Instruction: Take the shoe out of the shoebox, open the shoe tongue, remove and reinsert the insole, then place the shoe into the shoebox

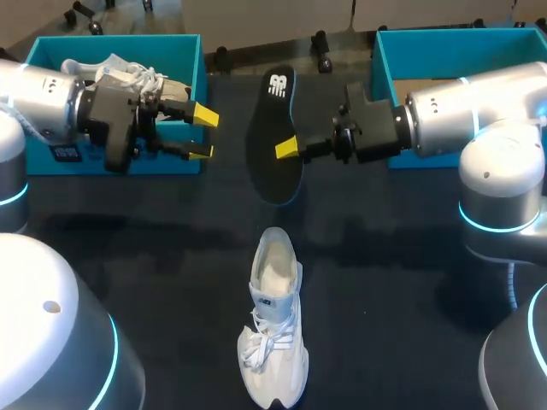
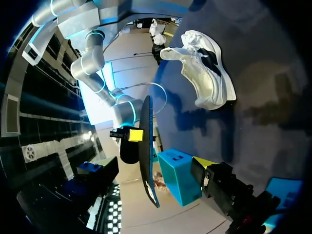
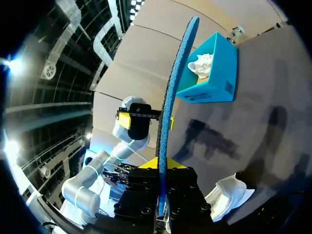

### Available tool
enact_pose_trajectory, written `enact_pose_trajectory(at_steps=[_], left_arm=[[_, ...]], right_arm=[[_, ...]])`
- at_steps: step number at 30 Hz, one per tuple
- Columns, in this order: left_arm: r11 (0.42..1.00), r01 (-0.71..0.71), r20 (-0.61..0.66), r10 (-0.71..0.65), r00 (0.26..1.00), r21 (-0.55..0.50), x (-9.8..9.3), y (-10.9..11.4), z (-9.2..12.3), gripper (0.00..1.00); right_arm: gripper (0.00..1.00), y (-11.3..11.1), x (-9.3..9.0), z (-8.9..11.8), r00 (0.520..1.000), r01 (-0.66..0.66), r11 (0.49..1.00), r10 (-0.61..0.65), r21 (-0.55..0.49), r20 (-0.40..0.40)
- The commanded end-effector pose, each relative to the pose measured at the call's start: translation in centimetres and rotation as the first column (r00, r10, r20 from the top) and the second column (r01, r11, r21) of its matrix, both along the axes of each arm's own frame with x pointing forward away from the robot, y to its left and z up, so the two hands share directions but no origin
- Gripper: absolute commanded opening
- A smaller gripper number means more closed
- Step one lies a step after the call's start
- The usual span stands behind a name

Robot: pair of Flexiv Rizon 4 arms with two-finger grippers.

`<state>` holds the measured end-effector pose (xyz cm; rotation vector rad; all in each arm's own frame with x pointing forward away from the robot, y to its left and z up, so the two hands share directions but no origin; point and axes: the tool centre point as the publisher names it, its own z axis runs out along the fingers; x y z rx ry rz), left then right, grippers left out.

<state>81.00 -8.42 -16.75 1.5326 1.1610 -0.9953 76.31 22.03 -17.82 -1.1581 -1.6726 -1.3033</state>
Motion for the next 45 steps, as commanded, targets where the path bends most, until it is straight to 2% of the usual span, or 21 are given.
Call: enact_pose_trajectory(at_steps=[1,7,13,18,21,23,39,44,45], left_arm=[[0.995,-0.063,-0.030,0.065,0.997,0.074,-0.2,0.2,-0.4,1.00],[0.956,-0.161,-0.079,0.185,0.980,0.245,0.7,0.6,-1.9,1.00],[0.887,-0.197,-0.139,0.277,0.951,0.417,1.2,1.5,-3.9,1.00],[0.812,-0.164,-0.243,0.350,0.905,0.559,0.8,2.6,-5.8,1.00],[0.788,-0.108,-0.329,0.371,0.868,0.606,0.3,3.1,-6.5,1.00],[0.779,-0.080,-0.379,0.388,0.840,0.622,0.2,3.3,-6.7,1.00],[0.779,-0.080,-0.379,0.388,0.840,0.622,0.2,3.3,-6.7,1.00],[0.677,-0.174,-0.349,0.562,0.750,0.715,-1.0,3.6,-8.1,1.00],[0.670,-0.187,-0.342,0.574,0.744,0.718,-1.1,3.7,-8.2,1.00]], right_arm=[[0.00,-0.5,-0.3,-0.4,0.999,0.001,1.000,-0.001,0.003,0.034],[0.00,-1.2,-1.0,-0.8,0.996,0.002,1.000,0.001,-0.024,0.084],[0.00,-1.4,-1.5,-1.5,0.990,0.021,0.998,-0.012,-0.061,0.140],[0.00,-1.6,-1.5,-2.6,0.984,0.017,0.998,-0.005,-0.067,0.178],[0.00,-1.6,-1.5,-3.1,0.982,0.020,0.997,-0.005,-0.080,0.189],[0.00,-1.7,-1.4,-3.3,0.980,0.036,0.996,-0.019,-0.084,0.196],[0.00,-1.7,-1.6,-3.6,0.977,0.035,0.997,-0.018,-0.074,0.212],[0.00,-1.7,-2.7,-5.5,0.949,0.055,0.996,-0.029,-0.075,0.313],[0.00,-1.7,-2.8,-5.6,0.946,0.053,0.996,-0.028,-0.069,0.323]])
